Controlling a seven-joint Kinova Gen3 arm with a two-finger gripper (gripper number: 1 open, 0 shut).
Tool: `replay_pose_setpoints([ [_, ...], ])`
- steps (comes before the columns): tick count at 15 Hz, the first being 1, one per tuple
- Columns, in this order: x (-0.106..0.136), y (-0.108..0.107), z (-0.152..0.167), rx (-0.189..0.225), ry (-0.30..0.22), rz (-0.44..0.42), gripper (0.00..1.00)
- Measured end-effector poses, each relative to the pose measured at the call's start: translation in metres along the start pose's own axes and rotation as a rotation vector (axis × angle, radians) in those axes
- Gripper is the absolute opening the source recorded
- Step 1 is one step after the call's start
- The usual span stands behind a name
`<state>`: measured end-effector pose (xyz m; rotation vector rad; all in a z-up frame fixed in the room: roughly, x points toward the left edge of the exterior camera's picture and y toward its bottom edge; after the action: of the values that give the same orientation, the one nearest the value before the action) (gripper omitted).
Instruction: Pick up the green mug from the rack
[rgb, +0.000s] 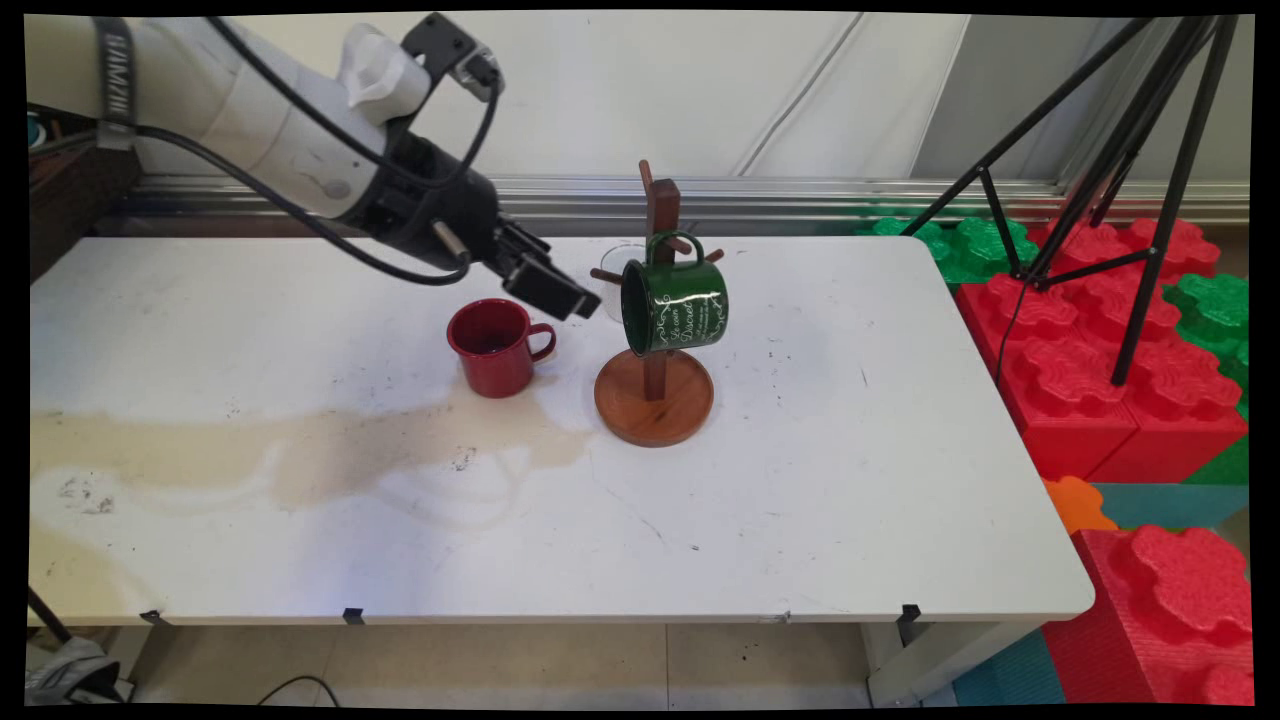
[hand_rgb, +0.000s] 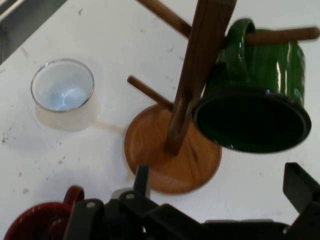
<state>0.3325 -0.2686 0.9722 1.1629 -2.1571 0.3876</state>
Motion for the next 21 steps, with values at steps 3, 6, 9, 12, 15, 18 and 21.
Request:
replay_pose_setpoints([
  [3,-0.009,0.002,-0.014,0.003,-0.028,0.025,1.00],
  [6,-0.020,0.003,-0.030,0.004,-0.057,0.048,1.00],
  [9,-0.031,0.002,-0.044,0.008,-0.084,0.061,1.00],
  [12,-0.043,0.001,-0.058,0.018,-0.117,0.075,1.00],
  [15,-0.054,-0.001,-0.070,0.030,-0.149,0.093,1.00],
  [18,-0.066,-0.003,-0.083,0.039,-0.185,0.113,1.00],
  [21,-0.080,-0.006,-0.098,0.050,-0.227,0.136,1.00],
])
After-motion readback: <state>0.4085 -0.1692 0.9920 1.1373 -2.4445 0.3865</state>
